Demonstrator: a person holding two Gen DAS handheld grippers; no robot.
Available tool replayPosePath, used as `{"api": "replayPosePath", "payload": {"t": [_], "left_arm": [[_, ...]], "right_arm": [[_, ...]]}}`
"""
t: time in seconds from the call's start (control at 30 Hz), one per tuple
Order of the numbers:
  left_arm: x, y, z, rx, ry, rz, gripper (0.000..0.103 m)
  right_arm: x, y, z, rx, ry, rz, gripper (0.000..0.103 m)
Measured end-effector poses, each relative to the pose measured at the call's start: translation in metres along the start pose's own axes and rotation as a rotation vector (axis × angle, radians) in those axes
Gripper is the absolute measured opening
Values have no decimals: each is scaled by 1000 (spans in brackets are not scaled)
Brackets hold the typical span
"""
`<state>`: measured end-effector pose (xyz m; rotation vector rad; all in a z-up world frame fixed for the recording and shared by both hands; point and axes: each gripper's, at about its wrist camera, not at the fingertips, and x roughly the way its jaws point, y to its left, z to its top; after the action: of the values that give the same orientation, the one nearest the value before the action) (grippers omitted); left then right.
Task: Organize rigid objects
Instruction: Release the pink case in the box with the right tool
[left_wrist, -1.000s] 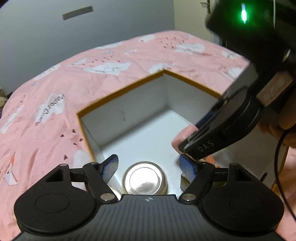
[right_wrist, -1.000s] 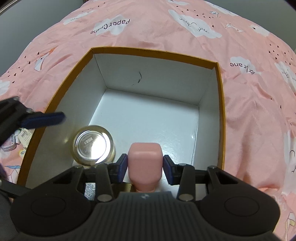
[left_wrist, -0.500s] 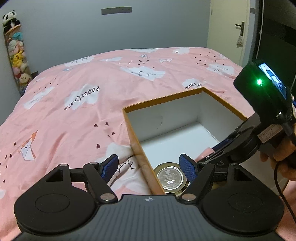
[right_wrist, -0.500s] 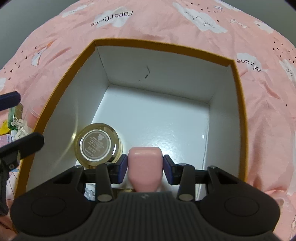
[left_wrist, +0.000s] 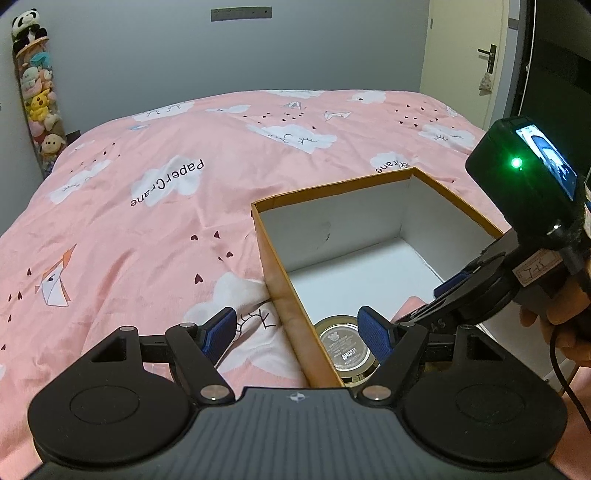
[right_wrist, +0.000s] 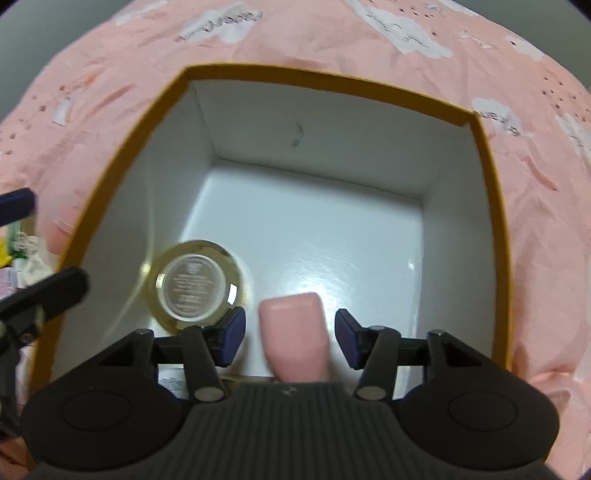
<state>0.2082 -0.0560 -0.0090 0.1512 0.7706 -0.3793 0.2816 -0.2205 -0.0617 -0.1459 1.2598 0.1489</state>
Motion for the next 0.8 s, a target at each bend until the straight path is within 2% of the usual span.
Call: {"api": "replayPosePath", "payload": {"t": [0.03,0.23,0.37,0.53,0.8], "left_arm": [[1,0,0,-1,2,0,88],[2,0,1,-10,7,5,87],[3,1,0,-13,7,2,87],[1,5,-1,-30,7,0,87],[-9,12,-3,-52,-11,6,87]], "right_arm": [[1,-2,0,9,1,-16,52],[2,-2,-1,22,16,15,41],[-1,8,-3,-19,1,24,41],[-5,8,-2,-7,2,39,42],[-30,12,-4,-21,-58,34,43]]}}
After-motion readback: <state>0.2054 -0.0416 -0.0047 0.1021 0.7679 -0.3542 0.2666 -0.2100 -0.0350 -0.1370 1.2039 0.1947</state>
